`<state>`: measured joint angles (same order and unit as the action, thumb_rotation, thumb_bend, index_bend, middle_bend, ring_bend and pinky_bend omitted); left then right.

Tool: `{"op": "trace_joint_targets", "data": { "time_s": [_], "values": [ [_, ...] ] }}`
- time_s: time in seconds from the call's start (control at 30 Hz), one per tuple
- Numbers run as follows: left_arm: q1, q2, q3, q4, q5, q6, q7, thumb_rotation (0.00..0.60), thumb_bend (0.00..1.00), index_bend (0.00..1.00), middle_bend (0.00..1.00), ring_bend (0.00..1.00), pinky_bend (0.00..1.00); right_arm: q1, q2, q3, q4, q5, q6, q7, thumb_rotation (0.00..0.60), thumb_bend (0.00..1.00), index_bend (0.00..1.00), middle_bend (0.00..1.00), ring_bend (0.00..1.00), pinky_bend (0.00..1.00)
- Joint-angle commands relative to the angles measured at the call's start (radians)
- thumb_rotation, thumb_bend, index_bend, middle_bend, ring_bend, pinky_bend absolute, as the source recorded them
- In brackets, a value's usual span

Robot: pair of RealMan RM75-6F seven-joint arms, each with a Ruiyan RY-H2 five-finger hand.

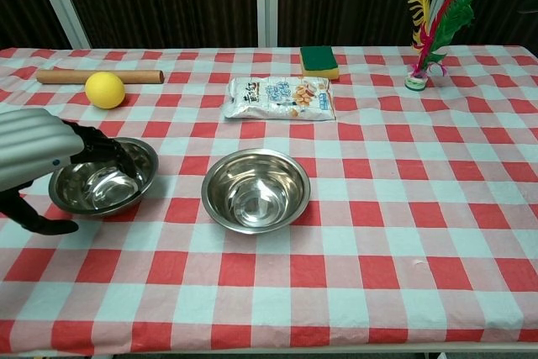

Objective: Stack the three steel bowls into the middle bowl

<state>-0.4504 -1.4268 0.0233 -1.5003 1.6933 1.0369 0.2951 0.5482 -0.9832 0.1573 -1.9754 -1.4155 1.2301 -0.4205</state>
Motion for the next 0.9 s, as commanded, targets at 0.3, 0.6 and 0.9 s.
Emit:
{"op": "trace_joint_targets", "data": {
  "time_s": [0.3, 0.6, 0.9],
  "values": [
    [-0.004, -0.049, 0.012, 0.082, -0.049, -0.002, 0.0, 0.6, 0.21, 0.4, 0.44, 0.38, 0.46, -0.008, 0.001, 0.003, 0.012, -0.002, -0.011, 0.02, 0.6, 0.01, 0.07, 0.11, 0.0, 0.01],
    [0.002, -0.08, 0.019, 0.132, -0.061, 0.032, -0.001, 0.6, 0.23, 0.47, 0.51, 0.45, 0.53, -0.011, 0.005, 0.007, 0.01, 0.005, -0.023, 0.023, 0.6, 0.01, 0.07, 0.1, 0.0, 0.01],
    [-0.009, -0.124, 0.032, 0.2, -0.054, 0.039, -0.015, 0.6, 0.27, 0.52, 0.55, 0.53, 0.59, -0.001, 0.007, 0.02, 0.005, 0.03, -0.042, 0.008, 0.6, 0.01, 0.06, 0.1, 0.0, 0.01]
  ]
}}
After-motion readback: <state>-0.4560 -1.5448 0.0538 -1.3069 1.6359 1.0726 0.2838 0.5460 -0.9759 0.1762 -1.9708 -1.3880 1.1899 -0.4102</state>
